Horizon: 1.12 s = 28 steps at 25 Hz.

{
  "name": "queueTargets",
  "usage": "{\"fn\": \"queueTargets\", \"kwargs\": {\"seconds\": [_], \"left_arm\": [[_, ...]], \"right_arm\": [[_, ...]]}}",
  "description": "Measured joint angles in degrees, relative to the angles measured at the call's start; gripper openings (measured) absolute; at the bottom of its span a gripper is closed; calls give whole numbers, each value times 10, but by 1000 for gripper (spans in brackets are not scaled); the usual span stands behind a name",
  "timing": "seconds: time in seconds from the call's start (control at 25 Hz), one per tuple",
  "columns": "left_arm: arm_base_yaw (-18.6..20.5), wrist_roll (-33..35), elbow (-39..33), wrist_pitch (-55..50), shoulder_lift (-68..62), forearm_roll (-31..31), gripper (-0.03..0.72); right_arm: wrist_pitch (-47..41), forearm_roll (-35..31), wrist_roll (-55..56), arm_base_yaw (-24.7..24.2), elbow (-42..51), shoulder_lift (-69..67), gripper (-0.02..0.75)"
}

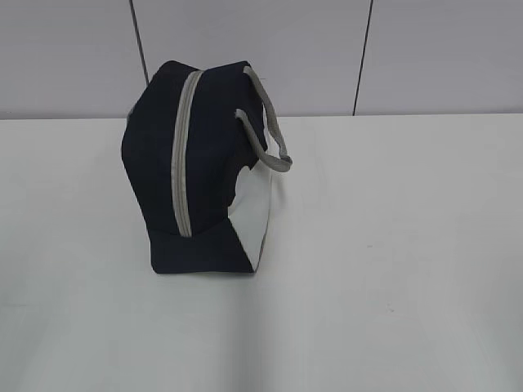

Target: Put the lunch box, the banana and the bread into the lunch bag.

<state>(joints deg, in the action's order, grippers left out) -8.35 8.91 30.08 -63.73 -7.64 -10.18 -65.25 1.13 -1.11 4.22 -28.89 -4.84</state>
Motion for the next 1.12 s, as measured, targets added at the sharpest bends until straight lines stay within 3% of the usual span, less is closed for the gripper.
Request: {"fn": "queueTargets", "kwargs": {"seconds": [0.16, 0.36, 0.56, 1.12], "left_arm": [[0, 0, 0, 0, 28, 0, 466], [13, 0, 0, -1, 60, 0, 466], [44, 0, 0, -1, 85, 0, 447], [44, 0, 0, -1, 85, -1, 424]], "right_arm": [[0, 0, 0, -60, 0, 48, 571], [0, 0, 0, -86, 0, 57, 571], [-1, 0, 0, -86, 0, 58, 571], [-1, 0, 0, -86, 0, 60, 571]]}}
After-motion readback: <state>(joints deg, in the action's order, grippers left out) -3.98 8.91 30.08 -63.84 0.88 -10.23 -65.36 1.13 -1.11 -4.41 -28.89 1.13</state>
